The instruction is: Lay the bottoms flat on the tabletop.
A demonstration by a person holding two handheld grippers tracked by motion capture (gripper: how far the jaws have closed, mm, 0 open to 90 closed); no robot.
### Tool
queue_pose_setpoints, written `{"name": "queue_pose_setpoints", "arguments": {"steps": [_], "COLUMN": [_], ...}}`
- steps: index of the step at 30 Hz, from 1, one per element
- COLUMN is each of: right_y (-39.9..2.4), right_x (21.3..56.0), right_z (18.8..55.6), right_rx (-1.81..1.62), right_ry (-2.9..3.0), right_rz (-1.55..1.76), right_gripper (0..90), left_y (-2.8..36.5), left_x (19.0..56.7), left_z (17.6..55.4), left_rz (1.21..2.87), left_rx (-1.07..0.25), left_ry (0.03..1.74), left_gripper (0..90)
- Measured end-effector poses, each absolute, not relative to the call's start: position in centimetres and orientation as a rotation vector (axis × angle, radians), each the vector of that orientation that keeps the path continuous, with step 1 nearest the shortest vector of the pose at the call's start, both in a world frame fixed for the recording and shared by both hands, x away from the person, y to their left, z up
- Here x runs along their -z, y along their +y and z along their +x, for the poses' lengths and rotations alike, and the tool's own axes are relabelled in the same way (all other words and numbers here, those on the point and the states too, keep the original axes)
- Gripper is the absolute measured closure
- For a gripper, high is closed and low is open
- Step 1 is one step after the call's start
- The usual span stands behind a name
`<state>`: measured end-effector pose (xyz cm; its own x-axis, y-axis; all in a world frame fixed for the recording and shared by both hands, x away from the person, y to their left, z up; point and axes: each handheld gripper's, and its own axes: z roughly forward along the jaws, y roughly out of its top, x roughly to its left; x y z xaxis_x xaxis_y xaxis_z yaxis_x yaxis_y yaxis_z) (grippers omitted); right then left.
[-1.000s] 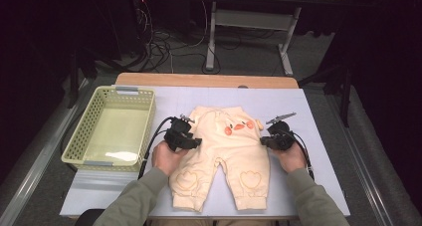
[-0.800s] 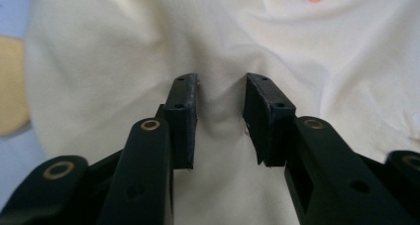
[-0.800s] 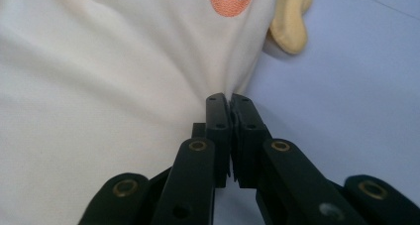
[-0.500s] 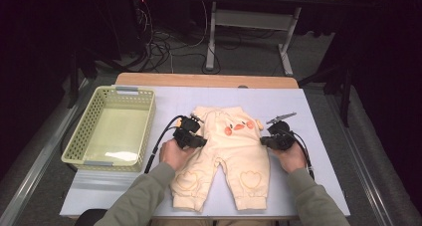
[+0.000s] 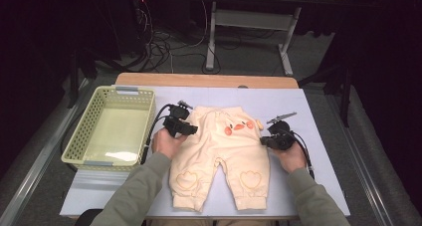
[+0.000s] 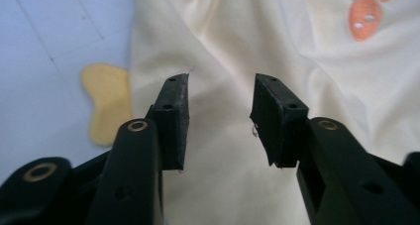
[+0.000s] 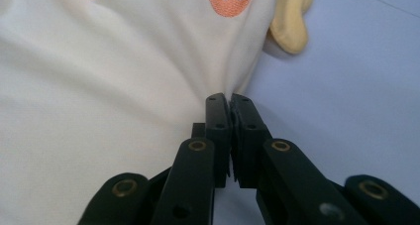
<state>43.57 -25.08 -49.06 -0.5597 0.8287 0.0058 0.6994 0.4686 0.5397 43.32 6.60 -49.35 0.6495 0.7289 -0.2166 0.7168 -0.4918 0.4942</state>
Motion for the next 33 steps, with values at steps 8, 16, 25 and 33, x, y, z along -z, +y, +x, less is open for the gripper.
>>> {"name": "queue_pose_setpoints", "arguments": {"steps": [8, 16, 25, 33], "right_y": [-25.1, -25.2, -25.3, -25.4], "right_x": [49.1, 49.1, 49.1, 49.1], "right_z": [43.6, 43.7, 43.7, 43.8], "right_rx": [-0.728, -0.735, -0.748, -0.753], "right_ry": [2.467, 2.466, 2.467, 2.468], "right_rz": [1.309, 1.318, 1.331, 1.333], "right_gripper": [87.3, 87.1, 87.1, 87.1], "left_y": [8.9, 9.7, 10.6, 11.0], "left_x": [47.9, 48.1, 49.1, 49.0], "left_z": [44.8, 46.8, 48.1, 48.3], "left_rz": [2.228, 2.187, 2.121, 2.104], "left_rx": [-0.117, -0.15, -0.048, -0.076], "left_ry": [1.248, 1.368, 1.435, 1.46], "left_gripper": [51.3, 48.1, 43.0, 78.5]}}
